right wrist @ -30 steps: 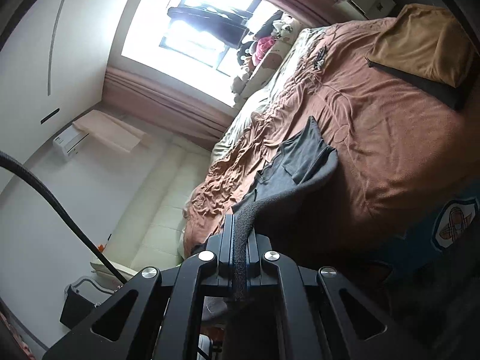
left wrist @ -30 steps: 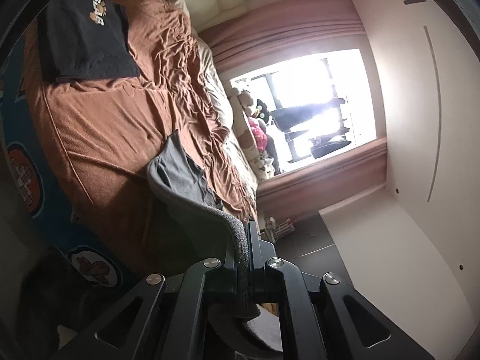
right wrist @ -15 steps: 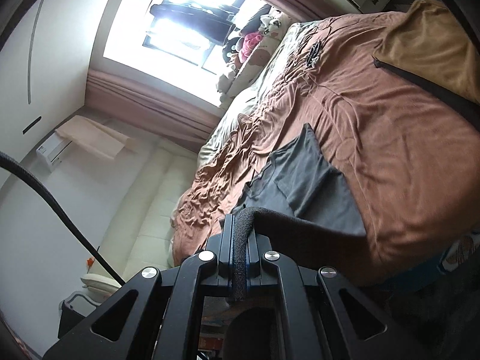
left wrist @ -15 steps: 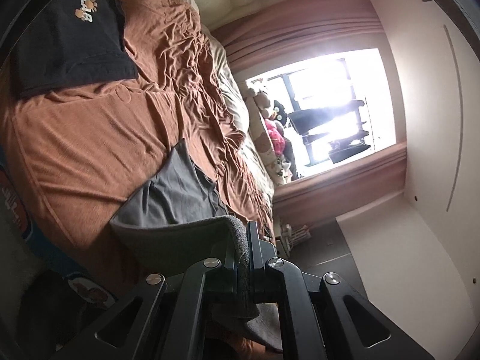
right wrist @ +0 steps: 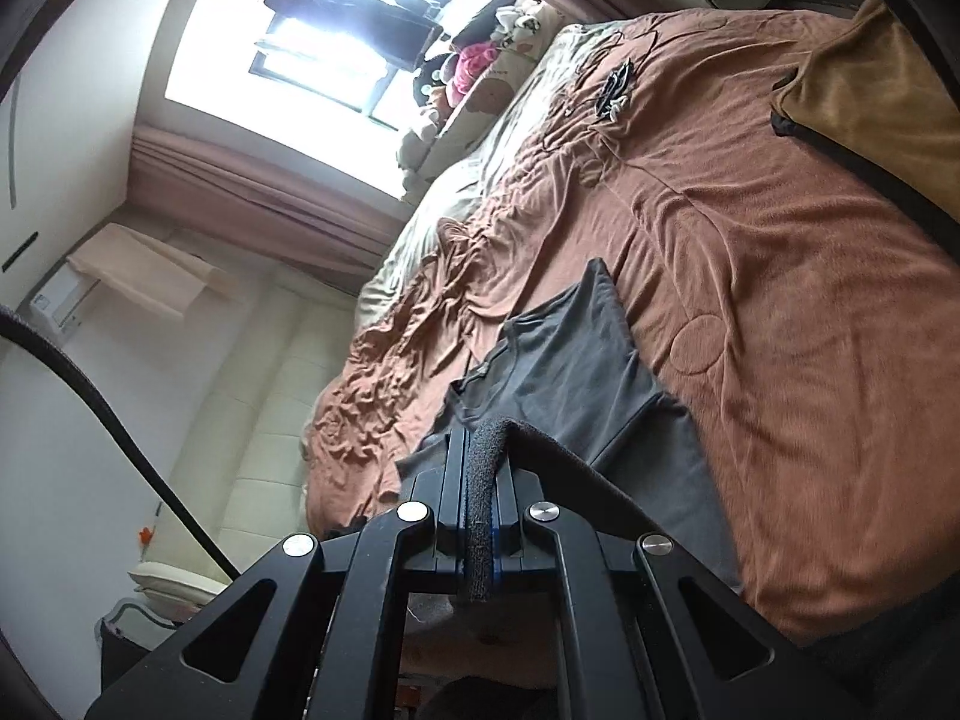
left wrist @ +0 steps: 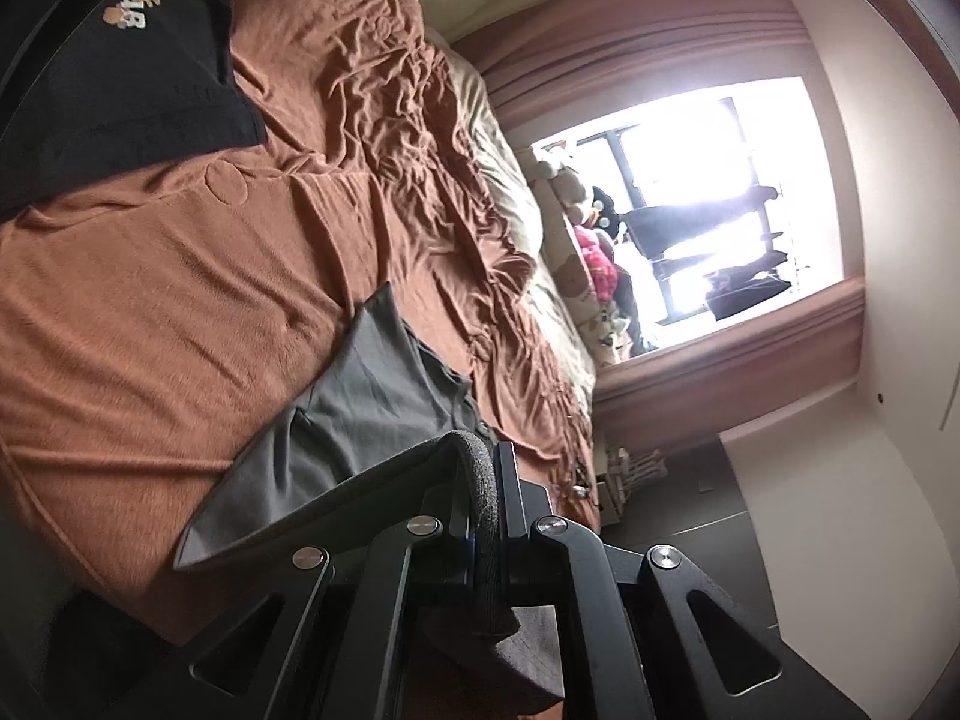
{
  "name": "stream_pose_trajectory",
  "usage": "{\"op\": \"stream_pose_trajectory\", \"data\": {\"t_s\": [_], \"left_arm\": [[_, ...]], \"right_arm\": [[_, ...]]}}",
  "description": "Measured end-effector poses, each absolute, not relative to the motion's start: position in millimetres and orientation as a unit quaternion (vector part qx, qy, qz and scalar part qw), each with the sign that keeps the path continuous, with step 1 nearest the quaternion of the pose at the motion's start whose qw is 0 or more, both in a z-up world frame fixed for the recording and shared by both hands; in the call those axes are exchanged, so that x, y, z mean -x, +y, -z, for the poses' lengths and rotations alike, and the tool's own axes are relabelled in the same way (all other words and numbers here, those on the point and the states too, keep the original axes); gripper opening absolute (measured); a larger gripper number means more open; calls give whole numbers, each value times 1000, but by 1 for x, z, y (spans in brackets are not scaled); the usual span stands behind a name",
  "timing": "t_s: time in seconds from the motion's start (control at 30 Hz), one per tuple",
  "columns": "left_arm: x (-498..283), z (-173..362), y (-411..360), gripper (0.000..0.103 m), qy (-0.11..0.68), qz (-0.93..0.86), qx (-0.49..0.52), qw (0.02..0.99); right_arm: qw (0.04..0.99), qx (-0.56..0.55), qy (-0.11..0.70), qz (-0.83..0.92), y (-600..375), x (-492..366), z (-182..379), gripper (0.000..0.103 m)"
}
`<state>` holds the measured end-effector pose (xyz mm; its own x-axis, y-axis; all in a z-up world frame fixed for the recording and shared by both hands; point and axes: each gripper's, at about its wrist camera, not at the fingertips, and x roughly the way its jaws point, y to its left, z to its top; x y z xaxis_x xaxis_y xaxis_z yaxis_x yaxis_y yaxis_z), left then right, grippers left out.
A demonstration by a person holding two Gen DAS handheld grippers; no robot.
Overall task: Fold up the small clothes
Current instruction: 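Lift the held hem with both grippers and fold it toward the collar, then lower the hem onto the shirt body and open both grippers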
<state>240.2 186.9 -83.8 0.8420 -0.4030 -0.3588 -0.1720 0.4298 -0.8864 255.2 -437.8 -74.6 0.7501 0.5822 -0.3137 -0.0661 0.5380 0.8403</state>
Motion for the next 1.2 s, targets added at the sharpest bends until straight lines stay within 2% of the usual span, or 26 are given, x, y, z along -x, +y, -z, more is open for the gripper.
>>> {"op": "stream_pose_trajectory", "data": {"t_s": [0.6,0.97,1.1,1.13,1.17,1.2], "left_arm": [[-343,155,183,4,368,15,499,785],[-369,188,181,4,400,-10,481,780],[-377,194,178,6,431,-25,457,778],[-377,194,176,8,435,-19,453,778],[-377,193,175,18,439,-15,446,780],[-378,191,174,34,443,-14,438,782]], "right_arm": [[830,-380,382,-142,-419,-372,107,2],[829,-353,419,-113,-408,-394,123,2],[845,-284,439,-109,-388,-398,116,3],[845,-280,443,-111,-385,-398,115,6],[845,-272,446,-113,-382,-397,112,15],[848,-265,446,-111,-381,-396,110,25]]}}
